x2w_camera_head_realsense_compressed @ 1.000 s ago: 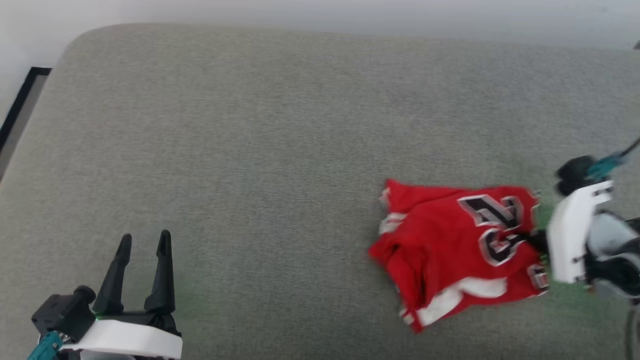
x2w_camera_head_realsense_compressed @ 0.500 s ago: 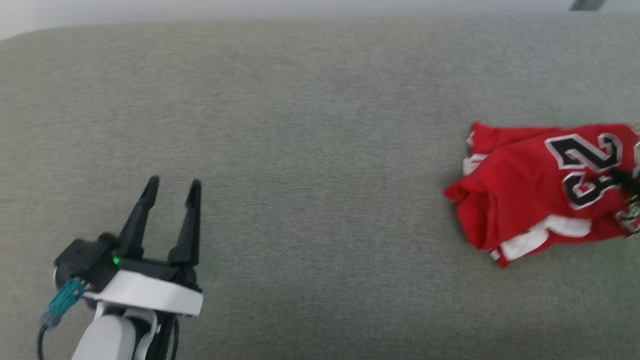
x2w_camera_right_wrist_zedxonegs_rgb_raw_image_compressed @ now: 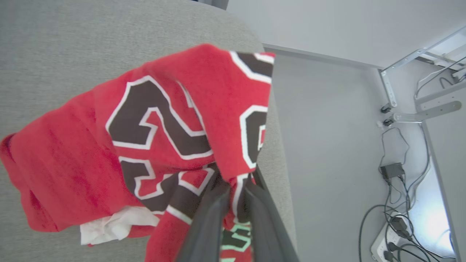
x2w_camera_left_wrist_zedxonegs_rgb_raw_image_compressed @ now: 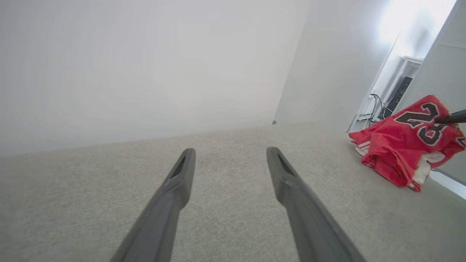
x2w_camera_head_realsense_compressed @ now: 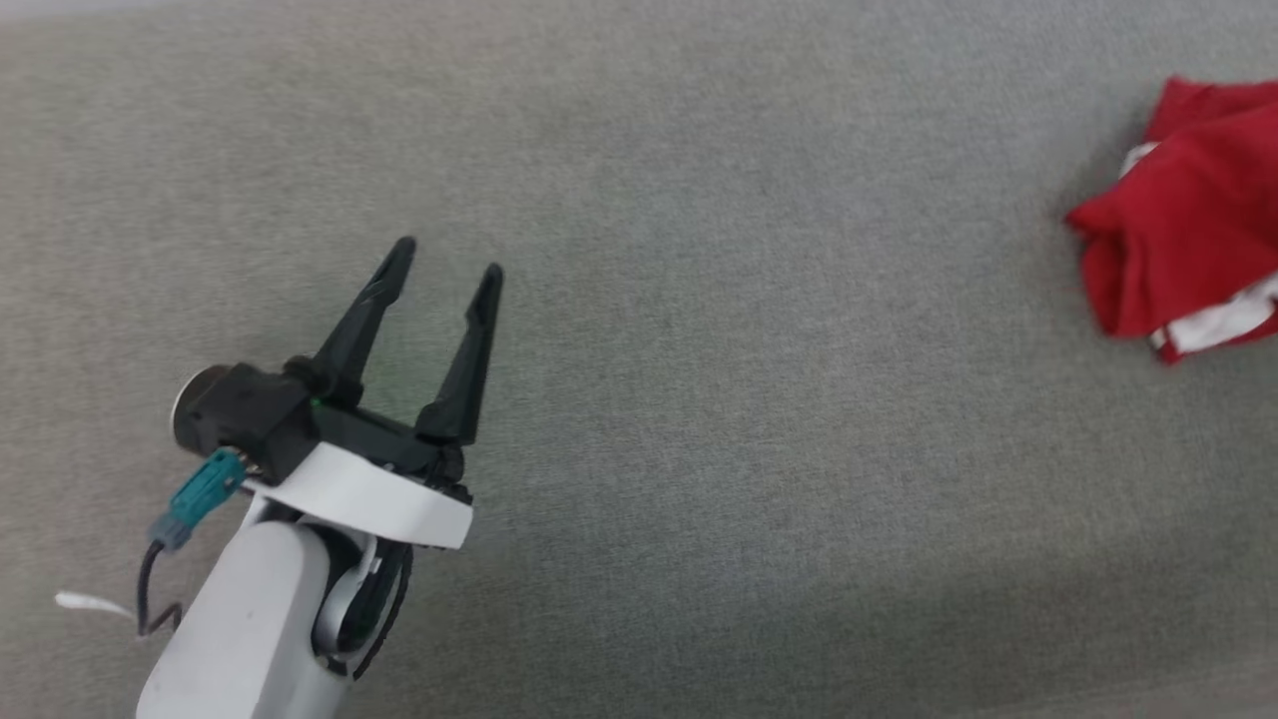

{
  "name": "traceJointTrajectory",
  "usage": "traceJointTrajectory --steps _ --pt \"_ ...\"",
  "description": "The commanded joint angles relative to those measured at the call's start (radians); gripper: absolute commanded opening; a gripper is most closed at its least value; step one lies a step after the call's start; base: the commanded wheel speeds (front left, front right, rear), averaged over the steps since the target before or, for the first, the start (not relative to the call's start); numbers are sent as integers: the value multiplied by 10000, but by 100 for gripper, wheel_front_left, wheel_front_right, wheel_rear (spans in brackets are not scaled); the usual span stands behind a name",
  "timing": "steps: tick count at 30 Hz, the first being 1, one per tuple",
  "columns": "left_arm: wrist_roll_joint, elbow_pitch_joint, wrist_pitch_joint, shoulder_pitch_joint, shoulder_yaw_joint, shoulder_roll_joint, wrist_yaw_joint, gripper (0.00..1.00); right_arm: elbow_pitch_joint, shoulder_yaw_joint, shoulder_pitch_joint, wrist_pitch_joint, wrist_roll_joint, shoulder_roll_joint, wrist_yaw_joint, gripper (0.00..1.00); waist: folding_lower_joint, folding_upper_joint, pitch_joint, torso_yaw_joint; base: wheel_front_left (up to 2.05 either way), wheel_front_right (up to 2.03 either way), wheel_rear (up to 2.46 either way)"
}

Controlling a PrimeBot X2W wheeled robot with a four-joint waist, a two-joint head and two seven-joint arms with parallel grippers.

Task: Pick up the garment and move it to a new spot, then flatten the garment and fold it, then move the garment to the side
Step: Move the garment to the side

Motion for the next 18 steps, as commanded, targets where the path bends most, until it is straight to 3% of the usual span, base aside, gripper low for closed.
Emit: traceJointTrajectory --steps 1,14,17,18 --pt "-26 45 -45 -263 -172 72 -35 100 261 -57 -299 -284 -285 -5 -7 0 0 0 255 -223 0 0 0" --pt "-331 330 -45 -1372 -1057 151 -35 100 3071 -80 -1773 -2163 -2373 576 -7 2 0 0 873 -31 0 0 0" --pt "-351 352 -45 -1448 -1106 116 -35 100 3778 -259 -2042 -2562 -2721 817 -7 53 0 0 937 118 0 0 0" --pt "-354 367 -45 -1458 -1099 137 -35 100 3993 -307 -2131 -2655 -2821 890 -7 92 0 0 953 155 0 0 0"
